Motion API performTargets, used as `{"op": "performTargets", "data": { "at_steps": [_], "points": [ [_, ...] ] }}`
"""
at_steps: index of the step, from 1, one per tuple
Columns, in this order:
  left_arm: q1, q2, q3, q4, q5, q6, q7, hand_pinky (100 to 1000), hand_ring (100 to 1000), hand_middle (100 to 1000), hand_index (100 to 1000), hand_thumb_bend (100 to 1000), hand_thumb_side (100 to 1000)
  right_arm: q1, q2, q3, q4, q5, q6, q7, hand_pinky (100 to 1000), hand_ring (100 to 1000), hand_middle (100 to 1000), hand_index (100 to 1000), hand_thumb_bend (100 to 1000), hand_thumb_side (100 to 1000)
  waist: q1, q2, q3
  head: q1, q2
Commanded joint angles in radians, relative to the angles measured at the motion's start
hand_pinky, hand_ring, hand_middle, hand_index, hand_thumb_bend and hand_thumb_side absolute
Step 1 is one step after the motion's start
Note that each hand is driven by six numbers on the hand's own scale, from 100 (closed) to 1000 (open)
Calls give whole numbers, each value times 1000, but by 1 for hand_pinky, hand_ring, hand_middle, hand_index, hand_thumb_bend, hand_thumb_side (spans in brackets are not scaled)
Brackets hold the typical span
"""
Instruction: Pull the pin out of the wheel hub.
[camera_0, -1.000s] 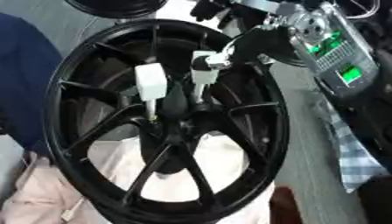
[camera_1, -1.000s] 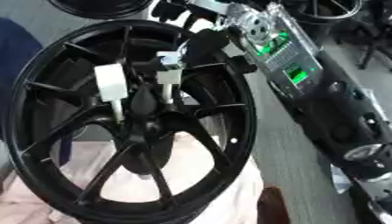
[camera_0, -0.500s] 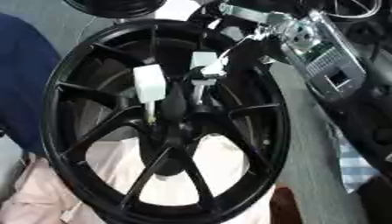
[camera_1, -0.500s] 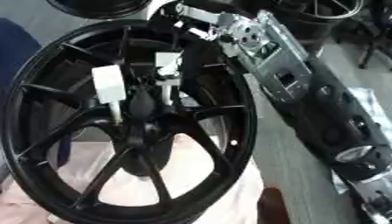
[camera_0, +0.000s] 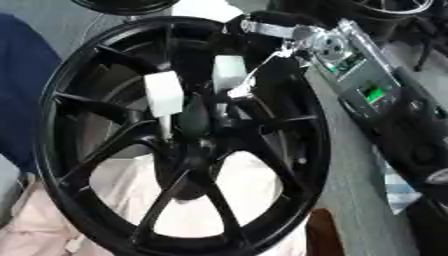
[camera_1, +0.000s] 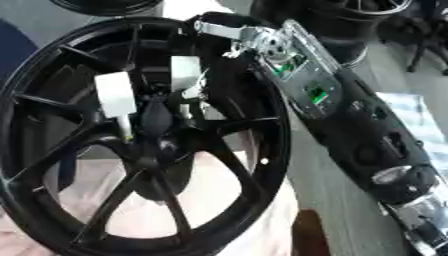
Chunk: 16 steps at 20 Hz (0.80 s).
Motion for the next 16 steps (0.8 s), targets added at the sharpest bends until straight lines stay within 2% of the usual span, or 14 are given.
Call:
{"op": "performTargets", "data": {
  "at_steps": [1,5,8,12,13,16],
  "points": [
    [-14,23,-3,-24,5,-1,-5,583,558,529,689,100,848,-23,-17,-16,1,16,-3,-1,796,871,768,833,523,272,12,-14,2,-4,-19],
    [-15,24,-4,-28,4,-1,-8,584,559,529,690,100,848,-31,-22,-21,6,32,-4,-13,798,869,767,832,483,260,12,-7,4,-6,-25],
    [-15,25,-5,-30,3,0,-11,584,559,529,690,100,848,-34,-25,-24,8,37,-2,-19,797,867,763,828,470,220,13,-3,5,-6,-32],
    [-16,25,-5,-32,3,1,-13,584,559,529,690,100,848,-35,-26,-25,10,38,2,-19,797,867,762,828,467,216,13,-2,5,-5,-36],
    [-16,25,-7,-32,2,1,-15,584,560,530,690,100,848,-36,-26,-24,12,39,6,-17,789,852,737,810,400,101,14,-1,6,-8,-41],
    [-16,24,-8,-32,1,2,-19,585,560,530,689,100,848,-38,-26,-24,9,33,21,-2,780,843,726,805,398,100,15,0,7,-10,-49]
  ]
}}
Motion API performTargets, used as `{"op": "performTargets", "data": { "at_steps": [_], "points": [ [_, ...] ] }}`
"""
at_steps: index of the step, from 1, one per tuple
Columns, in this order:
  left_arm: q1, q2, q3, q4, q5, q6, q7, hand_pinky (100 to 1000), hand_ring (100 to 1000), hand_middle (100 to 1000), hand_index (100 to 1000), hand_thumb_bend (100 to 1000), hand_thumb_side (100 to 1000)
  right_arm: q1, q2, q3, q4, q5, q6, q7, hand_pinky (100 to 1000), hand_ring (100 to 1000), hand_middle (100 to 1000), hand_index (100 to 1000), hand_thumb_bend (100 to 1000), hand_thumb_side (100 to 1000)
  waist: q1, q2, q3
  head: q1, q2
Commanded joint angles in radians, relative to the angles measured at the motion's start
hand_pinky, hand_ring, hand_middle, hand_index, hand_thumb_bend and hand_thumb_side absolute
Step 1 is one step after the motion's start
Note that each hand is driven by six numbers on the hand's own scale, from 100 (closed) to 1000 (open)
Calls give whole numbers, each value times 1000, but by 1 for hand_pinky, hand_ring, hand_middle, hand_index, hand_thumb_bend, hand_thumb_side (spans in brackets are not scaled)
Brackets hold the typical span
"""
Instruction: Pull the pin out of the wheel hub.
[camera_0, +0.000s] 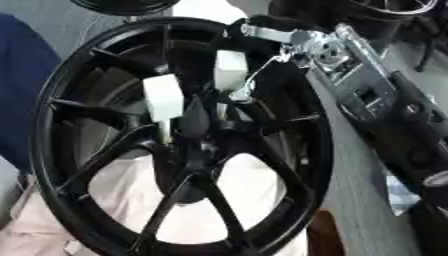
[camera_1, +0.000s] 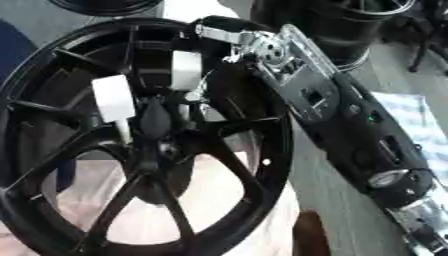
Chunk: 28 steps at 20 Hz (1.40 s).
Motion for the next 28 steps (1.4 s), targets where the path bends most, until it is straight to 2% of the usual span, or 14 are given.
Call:
{"op": "performTargets", "data": {
  "at_steps": [1,7,12,19,28],
  "points": [
    [-9,23,-2,-21,1,-1,-7,585,560,530,689,100,848,-27,-27,-20,-9,3,18,9,776,842,724,804,400,107,12,-18,0,-6,-18],
    [-5,21,-1,-18,-1,-1,-8,585,561,530,689,100,848,-29,-26,-36,-29,-33,71,22,745,821,678,793,403,119,15,-24,-5,-8,-31],
    [-5,18,-2,-13,-3,-1,-10,585,561,530,689,100,848,-28,-26,-39,-51,-35,106,29,729,811,661,787,397,100,18,-30,-6,-10,-26],
    [-6,16,-3,-7,-3,-2,-11,586,562,530,689,100,848,-32,-26,-34,-95,-64,110,58,719,811,663,788,393,100,17,-35,-5,-8,-22],
    [-12,11,-6,-6,-2,-2,-14,586,563,531,689,100,849,-34,-28,-13,-168,-160,135,70,698,792,633,764,394,100,14,-36,6,-8,-18]
  ]
}}
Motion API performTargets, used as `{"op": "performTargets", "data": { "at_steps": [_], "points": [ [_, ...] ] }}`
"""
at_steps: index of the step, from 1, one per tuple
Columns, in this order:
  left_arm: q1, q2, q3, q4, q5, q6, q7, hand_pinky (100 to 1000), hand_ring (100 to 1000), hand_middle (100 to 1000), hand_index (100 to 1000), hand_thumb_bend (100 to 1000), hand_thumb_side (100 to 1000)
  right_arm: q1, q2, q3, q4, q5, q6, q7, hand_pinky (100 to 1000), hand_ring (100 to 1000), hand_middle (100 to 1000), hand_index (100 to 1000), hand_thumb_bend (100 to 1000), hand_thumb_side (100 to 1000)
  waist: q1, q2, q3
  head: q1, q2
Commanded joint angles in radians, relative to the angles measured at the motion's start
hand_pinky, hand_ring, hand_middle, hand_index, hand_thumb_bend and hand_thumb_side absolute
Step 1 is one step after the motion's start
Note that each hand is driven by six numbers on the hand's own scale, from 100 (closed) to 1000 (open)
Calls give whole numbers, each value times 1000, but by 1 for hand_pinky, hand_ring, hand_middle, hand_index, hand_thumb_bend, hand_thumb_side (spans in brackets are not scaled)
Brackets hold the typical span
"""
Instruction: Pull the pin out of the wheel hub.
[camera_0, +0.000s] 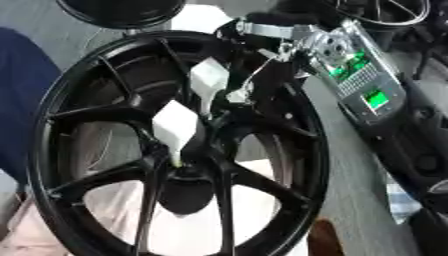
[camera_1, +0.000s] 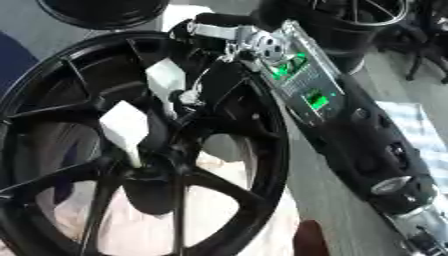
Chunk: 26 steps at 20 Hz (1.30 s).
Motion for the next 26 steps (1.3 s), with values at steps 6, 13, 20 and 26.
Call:
{"op": "performTargets", "data": {
  "at_steps": [6,13,20,26],
  "points": [
    [-18,8,-4,-16,1,-1,-7,587,564,531,689,100,852,-16,-15,13,-32,-15,7,2,705,785,621,753,386,100,4,-27,12,-4,6],
    [-25,4,-7,-22,4,0,-12,587,565,531,689,100,854,-19,-3,16,23,-9,-11,-13,715,810,692,783,382,100,1,-21,22,-18,1],
    [-27,4,-9,-22,3,1,-14,588,566,532,689,100,854,-21,-2,15,-2,-3,0,-69,704,826,747,831,436,163,0,-20,23,-23,3],
    [-30,2,-10,-23,3,1,-15,588,567,532,689,100,855,-21,2,19,-4,-4,7,-77,701,823,738,828,436,159,-2,-19,27,-26,1]
  ]
}}
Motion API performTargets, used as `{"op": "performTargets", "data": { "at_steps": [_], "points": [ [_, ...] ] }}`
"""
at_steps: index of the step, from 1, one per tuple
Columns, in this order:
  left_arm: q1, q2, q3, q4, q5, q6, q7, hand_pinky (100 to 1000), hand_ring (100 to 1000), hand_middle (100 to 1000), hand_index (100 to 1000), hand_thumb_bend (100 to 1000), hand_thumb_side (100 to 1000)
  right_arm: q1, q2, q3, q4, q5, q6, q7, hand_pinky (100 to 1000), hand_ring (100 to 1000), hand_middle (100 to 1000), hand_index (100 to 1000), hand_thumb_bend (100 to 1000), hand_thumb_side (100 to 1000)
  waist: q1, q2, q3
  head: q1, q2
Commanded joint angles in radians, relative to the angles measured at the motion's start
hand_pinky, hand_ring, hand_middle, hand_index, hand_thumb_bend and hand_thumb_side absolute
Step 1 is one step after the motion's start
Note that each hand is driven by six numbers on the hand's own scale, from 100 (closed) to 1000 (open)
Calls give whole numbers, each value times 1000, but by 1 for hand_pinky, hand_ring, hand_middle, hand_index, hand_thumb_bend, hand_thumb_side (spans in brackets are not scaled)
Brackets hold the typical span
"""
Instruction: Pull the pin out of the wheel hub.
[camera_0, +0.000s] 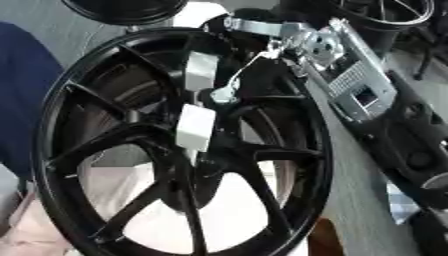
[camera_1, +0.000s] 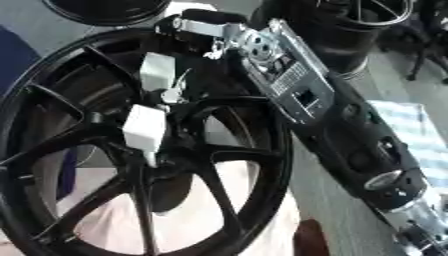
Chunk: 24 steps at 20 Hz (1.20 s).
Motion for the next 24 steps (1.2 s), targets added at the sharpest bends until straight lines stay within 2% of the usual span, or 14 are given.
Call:
{"op": "performTargets", "data": {
  "at_steps": [1,5,9,20,24],
  "points": [
    [-14,10,-4,-23,3,-2,-4,588,568,532,688,100,855,-17,-8,-6,-16,5,6,-13,700,822,735,828,435,156,7,-18,3,-6,-7],
    [-18,7,-5,-24,2,-2,-6,588,568,532,688,100,856,-19,-5,-6,-11,19,29,-49,693,809,717,828,419,113,5,-16,8,-8,-8],
    [-20,4,-7,-25,1,-2,-9,588,569,532,688,100,856,-19,-6,-6,-9,70,50,-89,699,805,715,827,411,100,3,-15,12,-10,-10],
    [-24,1,-9,-29,-1,0,-11,588,570,532,688,100,856,-19,0,-6,24,102,44,-93,697,800,711,825,408,100,2,-10,17,-16,-14],
    [-29,0,-11,-31,-2,1,-13,589,572,532,688,100,856,-19,8,-3,44,79,49,-87,677,785,669,796,403,100,0,-5,23,-24,-18]
  ]
}}
